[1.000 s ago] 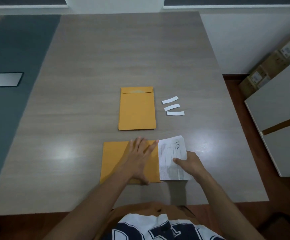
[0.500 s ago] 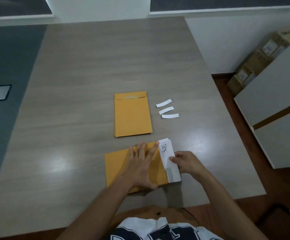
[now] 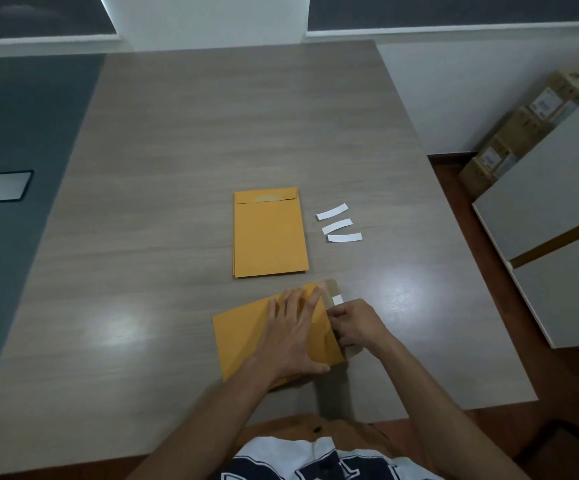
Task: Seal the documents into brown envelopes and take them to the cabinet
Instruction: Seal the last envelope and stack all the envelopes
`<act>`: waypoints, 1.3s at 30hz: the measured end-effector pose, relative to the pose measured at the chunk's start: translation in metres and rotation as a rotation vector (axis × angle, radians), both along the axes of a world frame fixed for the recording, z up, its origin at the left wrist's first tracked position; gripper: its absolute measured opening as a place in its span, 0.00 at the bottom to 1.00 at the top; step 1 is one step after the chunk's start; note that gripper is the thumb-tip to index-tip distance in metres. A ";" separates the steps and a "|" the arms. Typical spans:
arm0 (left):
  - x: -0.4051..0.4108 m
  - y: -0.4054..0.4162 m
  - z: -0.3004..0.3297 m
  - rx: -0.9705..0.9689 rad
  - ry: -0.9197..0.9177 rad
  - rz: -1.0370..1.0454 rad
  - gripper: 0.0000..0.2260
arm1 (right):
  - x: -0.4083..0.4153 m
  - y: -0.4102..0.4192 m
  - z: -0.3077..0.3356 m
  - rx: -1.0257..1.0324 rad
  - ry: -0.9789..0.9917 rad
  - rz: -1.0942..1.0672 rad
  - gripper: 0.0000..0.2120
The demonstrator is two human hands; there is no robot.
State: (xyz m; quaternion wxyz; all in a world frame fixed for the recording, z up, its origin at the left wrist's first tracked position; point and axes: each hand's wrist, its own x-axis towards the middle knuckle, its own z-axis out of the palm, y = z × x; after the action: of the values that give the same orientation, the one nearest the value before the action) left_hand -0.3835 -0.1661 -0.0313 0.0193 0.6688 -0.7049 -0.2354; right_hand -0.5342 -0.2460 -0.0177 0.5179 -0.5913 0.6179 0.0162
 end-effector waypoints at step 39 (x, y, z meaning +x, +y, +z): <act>0.007 -0.044 -0.016 0.219 -0.439 -0.048 0.60 | 0.008 -0.035 -0.055 -0.429 -0.066 0.083 0.06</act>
State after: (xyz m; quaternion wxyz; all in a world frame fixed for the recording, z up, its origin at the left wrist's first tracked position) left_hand -0.3769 -0.2100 -0.0472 -0.2127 0.6851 -0.6782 -0.1597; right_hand -0.5264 -0.2808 -0.0726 0.3989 -0.7131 0.5652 -0.1138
